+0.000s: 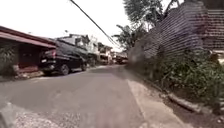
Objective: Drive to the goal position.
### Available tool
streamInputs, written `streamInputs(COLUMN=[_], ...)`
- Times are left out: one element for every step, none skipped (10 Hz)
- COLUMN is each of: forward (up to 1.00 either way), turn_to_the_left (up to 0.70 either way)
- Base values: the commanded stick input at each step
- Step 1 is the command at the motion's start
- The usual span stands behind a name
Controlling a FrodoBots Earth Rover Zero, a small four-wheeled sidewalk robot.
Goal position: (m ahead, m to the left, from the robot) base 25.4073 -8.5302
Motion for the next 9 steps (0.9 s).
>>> streamInputs(forward=[0.7,0.7,0.7,0.7,0.7,0.7,0.7,0.7,0.7], turn_to_the_left=[0.0,0.0,0.0,0.0,0.0,-0.03,-0.11,-0.25,0.0])
